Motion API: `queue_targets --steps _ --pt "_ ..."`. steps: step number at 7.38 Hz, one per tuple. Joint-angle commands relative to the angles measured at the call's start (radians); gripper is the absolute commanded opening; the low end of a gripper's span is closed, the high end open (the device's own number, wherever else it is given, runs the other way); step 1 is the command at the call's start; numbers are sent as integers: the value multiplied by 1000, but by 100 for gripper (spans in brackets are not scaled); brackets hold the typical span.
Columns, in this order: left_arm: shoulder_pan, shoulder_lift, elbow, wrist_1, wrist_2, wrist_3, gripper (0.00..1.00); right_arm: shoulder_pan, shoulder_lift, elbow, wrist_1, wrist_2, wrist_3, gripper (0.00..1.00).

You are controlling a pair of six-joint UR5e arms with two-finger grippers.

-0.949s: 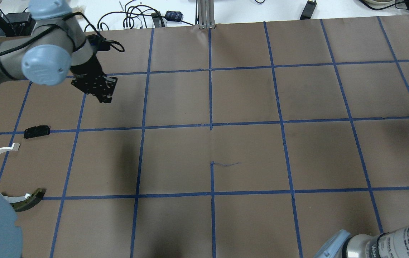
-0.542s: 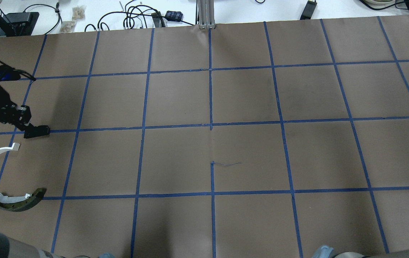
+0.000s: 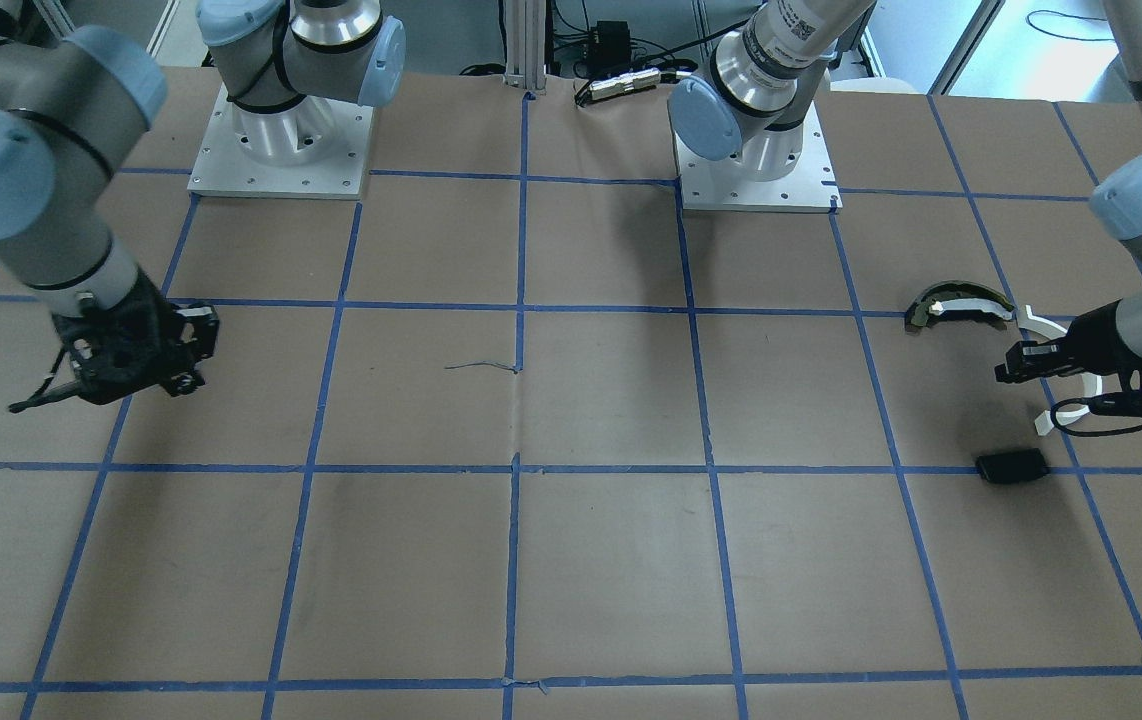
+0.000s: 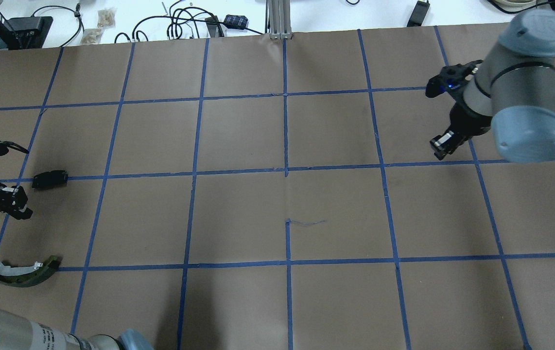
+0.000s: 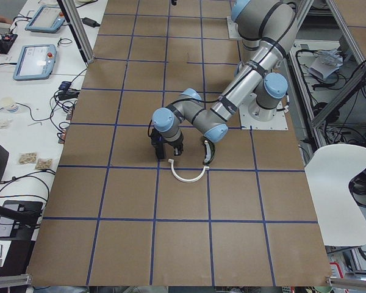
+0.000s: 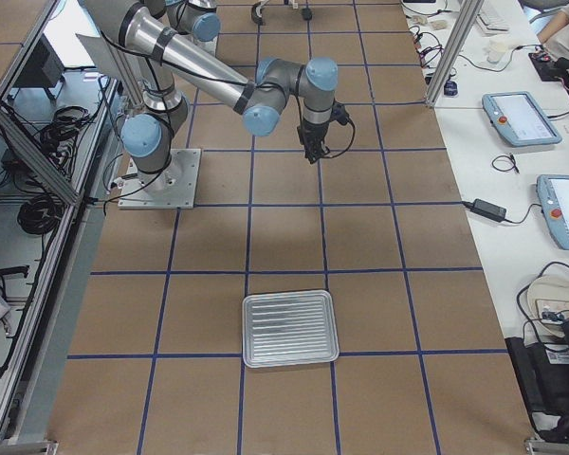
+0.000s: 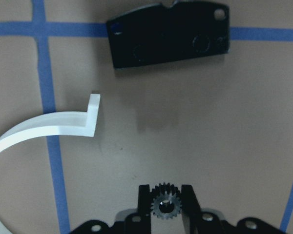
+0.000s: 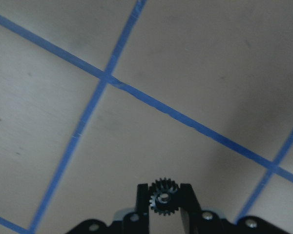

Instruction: Place bearing gear from tray to pile

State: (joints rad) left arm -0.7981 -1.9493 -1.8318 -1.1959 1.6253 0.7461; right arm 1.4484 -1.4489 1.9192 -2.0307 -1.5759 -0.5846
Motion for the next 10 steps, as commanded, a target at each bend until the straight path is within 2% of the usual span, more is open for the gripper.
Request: queue_targets --steps 1,2,3,4,6,7,8,9,10 --pt "10 -17 -11 27 1 6 0 262 74 -8 -60 4 417 0" --pt "10 -34 -9 59 -1 3 23 358 135 -15 -188 32 575 0" --pt "10 -37 -9 76 -4 9 79 424 207 -63 -247 69 721 0" --pt "7 -39 -9 76 -1 9 100 470 272 -116 -247 71 767 0" --pt "-4 -19 0 76 -12 4 100 526 303 -146 -247 65 848 0" --pt "-39 12 37 37 -15 -16 100 526 304 -146 -247 65 850 11" --pt "-82 50 64 -31 -28 -17 100 526 301 -149 -247 59 853 28" --pt "-154 78 89 -34 -44 -23 100 526 300 -151 -247 53 852 99" --pt "-275 88 113 -33 -44 -101 100 512 280 -155 -240 51 835 100"
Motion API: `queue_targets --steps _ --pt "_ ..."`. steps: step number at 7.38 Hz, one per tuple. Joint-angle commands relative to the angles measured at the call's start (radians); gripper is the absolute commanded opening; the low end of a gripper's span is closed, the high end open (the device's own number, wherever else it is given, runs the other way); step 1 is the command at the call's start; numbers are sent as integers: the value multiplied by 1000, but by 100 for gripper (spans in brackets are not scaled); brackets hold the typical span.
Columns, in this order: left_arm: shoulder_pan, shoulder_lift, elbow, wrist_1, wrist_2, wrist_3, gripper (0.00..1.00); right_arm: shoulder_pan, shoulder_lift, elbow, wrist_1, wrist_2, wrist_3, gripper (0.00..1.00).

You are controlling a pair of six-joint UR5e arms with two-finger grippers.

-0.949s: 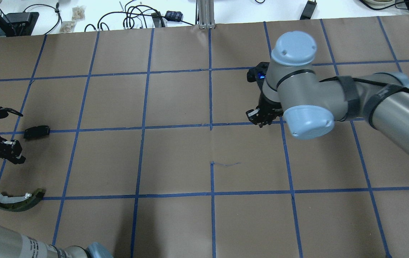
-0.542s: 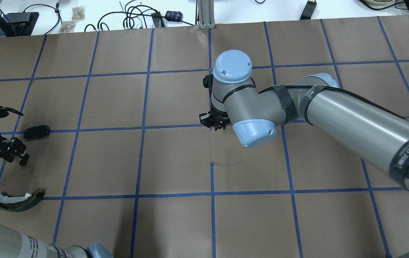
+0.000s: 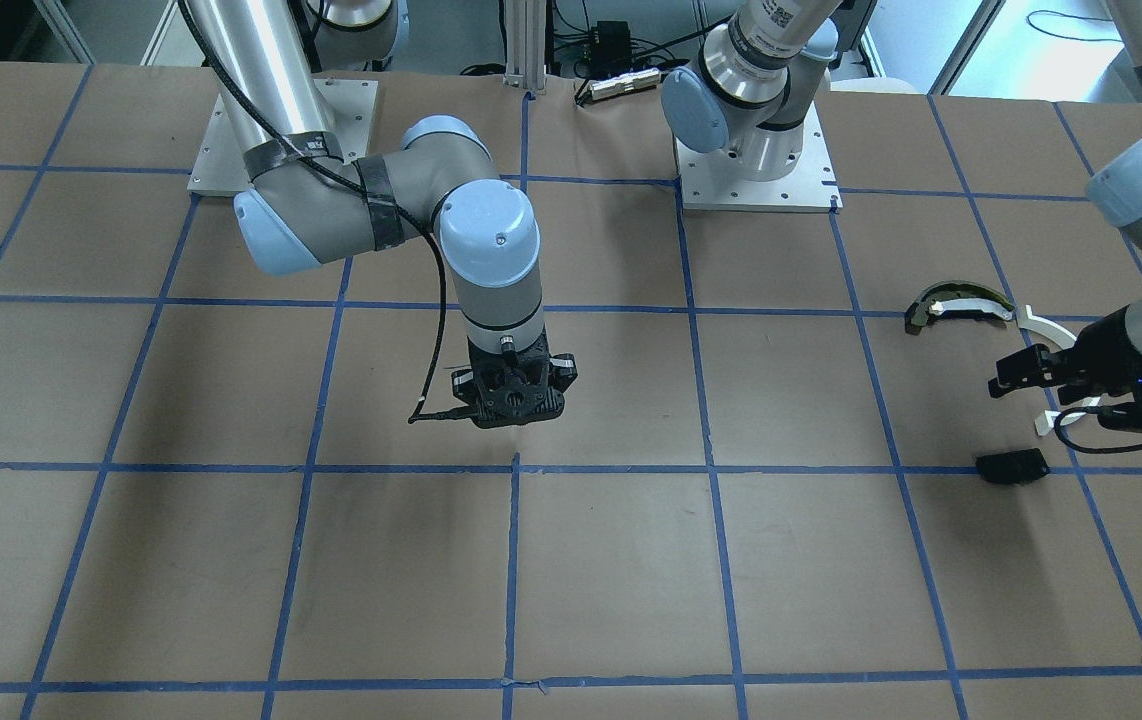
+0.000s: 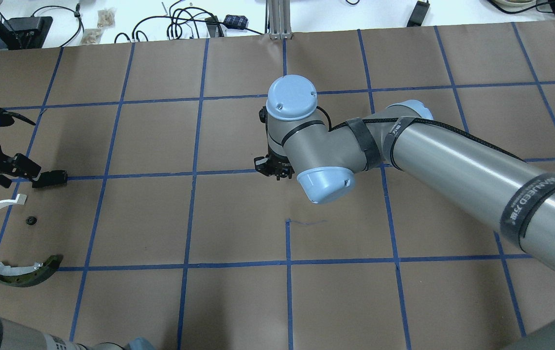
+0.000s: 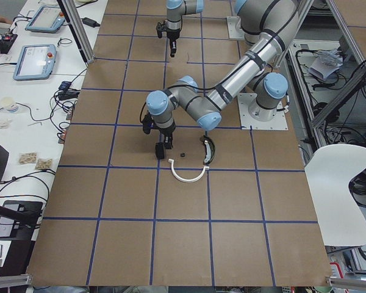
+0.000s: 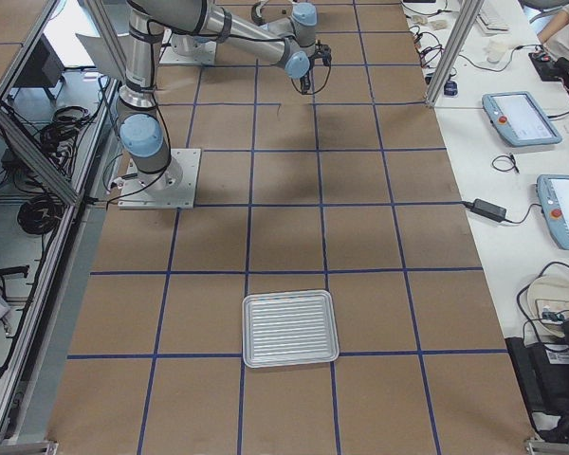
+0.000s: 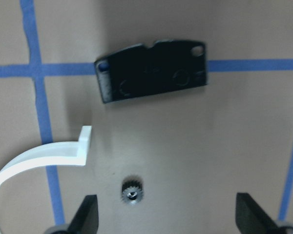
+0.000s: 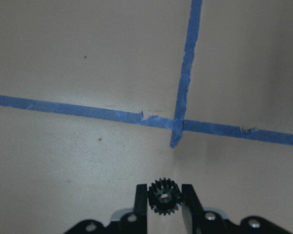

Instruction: Place bearing gear from tray to pile

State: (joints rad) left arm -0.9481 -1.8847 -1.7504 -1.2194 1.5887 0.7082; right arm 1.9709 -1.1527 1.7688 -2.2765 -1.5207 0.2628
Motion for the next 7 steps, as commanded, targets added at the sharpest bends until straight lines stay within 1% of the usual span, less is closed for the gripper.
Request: queue_targets --steps 1,2,3,4,5,6,7 --pt "-253 41 37 -11 -6 -175 100 -21 -57 -27 38 -4 -20 100" --pt "-367 42 37 -8 -10 -300 100 -39 -86 -79 140 -16 -45 100" --pt "-470 30 35 9 -13 -425 100 -78 -122 -153 279 -42 -90 100" --pt "-574 21 35 59 -13 -549 100 -122 -166 -225 417 -42 -153 100" --pt "-659 3 22 93 -15 -612 100 -176 -208 -288 533 -45 -210 100" --pt "-723 -14 20 99 -15 -622 100 -254 -252 -345 639 -65 -283 100" --pt "-771 -25 20 118 -15 -651 100 -315 -289 -368 707 -64 -302 100"
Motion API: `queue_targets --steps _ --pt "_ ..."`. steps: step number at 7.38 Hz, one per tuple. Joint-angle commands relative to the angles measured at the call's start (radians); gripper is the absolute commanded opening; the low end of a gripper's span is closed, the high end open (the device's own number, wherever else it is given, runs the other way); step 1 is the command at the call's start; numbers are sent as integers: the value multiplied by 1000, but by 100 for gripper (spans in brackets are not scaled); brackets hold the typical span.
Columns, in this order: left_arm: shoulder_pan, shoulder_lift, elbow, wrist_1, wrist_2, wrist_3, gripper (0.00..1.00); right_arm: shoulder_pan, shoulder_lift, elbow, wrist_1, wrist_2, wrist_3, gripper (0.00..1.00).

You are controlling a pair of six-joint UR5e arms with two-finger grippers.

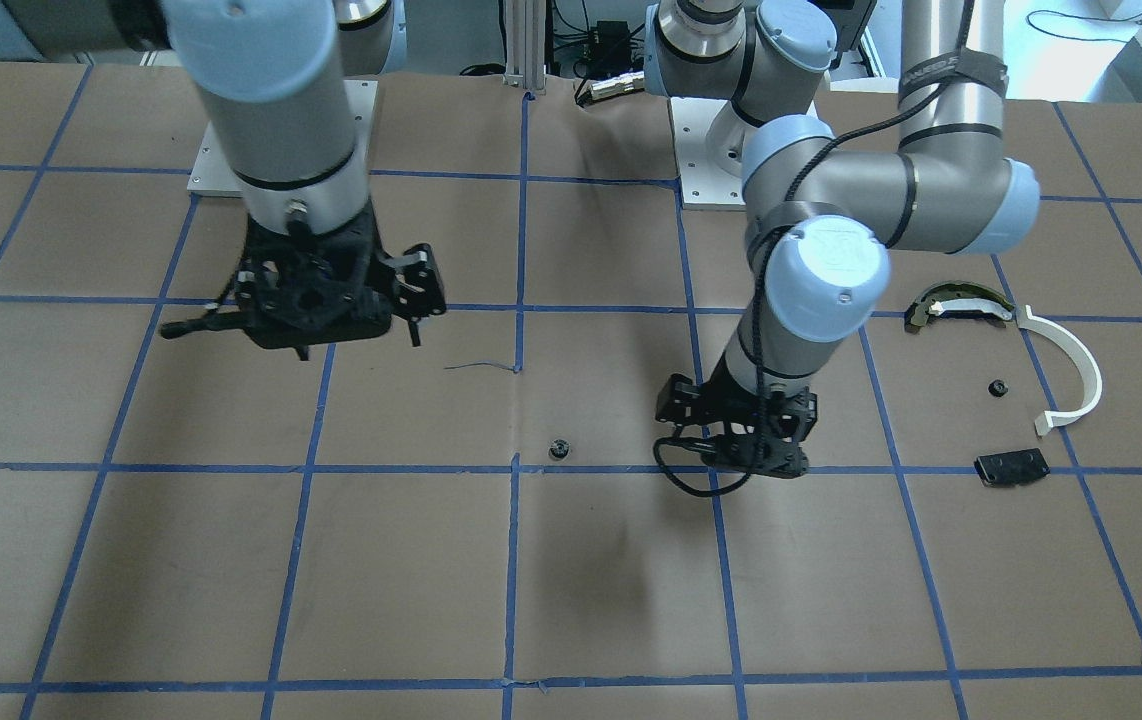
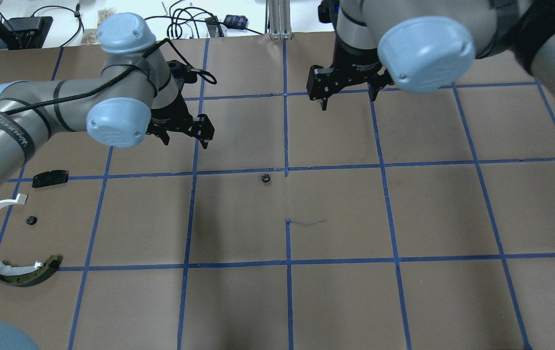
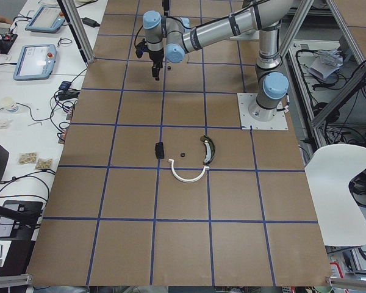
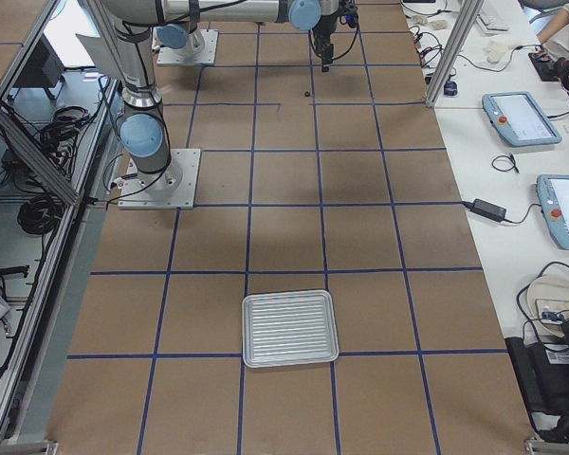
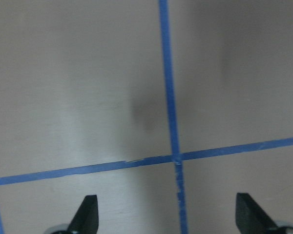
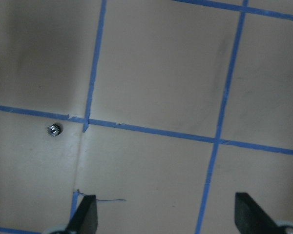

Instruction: Place bearing gear from tray to pile

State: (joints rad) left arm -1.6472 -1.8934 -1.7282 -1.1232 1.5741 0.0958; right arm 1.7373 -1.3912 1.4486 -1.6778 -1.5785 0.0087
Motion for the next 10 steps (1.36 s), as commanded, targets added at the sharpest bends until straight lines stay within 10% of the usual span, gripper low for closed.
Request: queue_targets --steps 1,7,10 --pt "-113 -44 -8 93 -23 -86 100 -96 -60 -42 131 1 -46 100" --pt "-217 -214 -22 289 -62 -153 100 -114 -157 67 44 -2 43 100" --pt "-221 -219 -31 283 -69 -148 77 -113 -160 93 -14 9 42 100"
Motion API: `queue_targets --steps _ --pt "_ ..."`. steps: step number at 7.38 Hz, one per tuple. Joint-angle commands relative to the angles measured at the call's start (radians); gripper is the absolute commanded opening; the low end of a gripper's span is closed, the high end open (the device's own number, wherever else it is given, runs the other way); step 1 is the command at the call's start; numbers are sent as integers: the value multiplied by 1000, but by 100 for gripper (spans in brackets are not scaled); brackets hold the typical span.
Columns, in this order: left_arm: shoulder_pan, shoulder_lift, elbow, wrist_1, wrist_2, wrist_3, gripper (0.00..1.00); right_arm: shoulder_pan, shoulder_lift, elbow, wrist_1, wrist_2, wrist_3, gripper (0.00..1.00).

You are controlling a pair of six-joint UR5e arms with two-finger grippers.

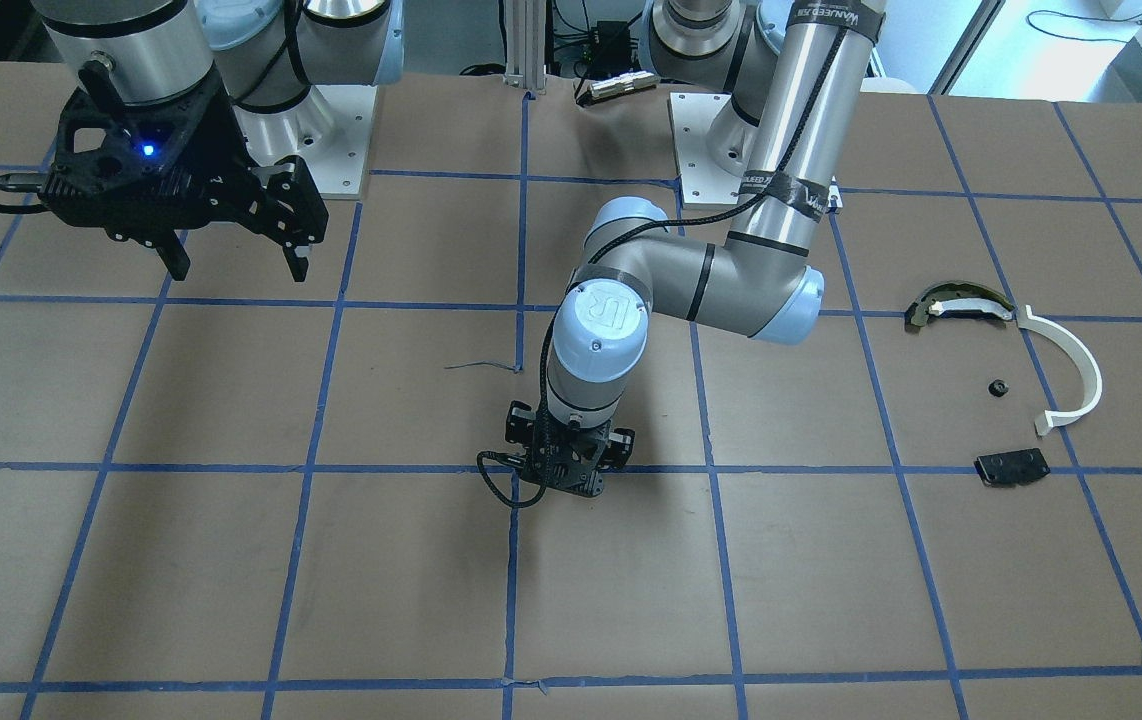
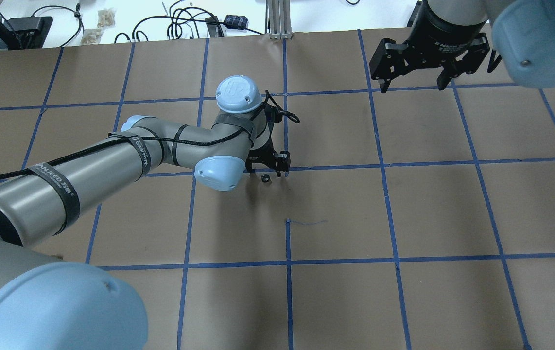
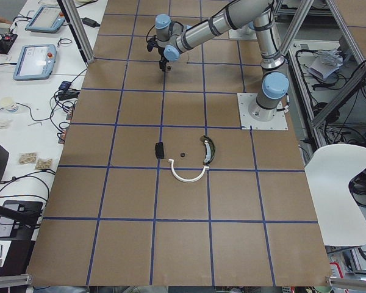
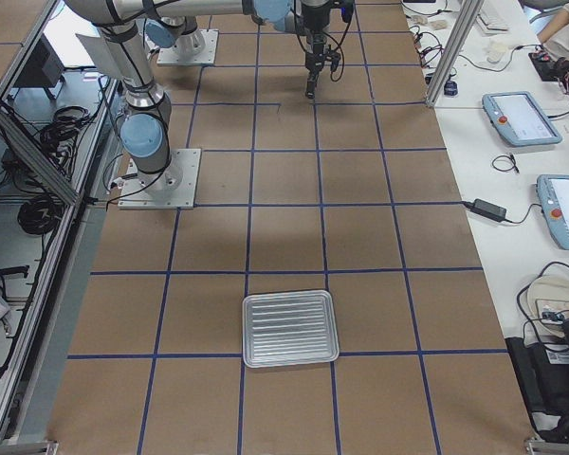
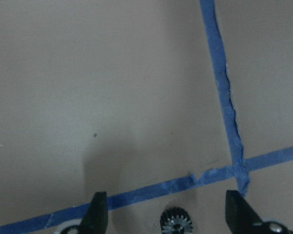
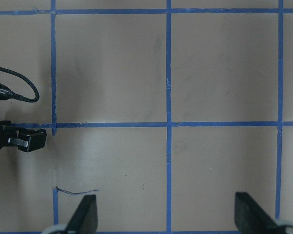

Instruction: Place bearing gear from tray to pile

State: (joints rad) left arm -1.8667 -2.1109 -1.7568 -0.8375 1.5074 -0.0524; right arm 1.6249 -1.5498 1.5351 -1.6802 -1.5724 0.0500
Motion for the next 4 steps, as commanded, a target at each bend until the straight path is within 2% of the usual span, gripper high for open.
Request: queue_targets --steps 1,3,4 --pt "-2 8 -3 -8 0 -1 75 1 -1 7 -12 6 -1 100" --pt "-8 29 -7 -63 4 -1 75 1 -1 7 -12 6 -1 100" --pt "-6 22 -7 -63 7 -1 69 1 -1 7 -12 6 -1 100"
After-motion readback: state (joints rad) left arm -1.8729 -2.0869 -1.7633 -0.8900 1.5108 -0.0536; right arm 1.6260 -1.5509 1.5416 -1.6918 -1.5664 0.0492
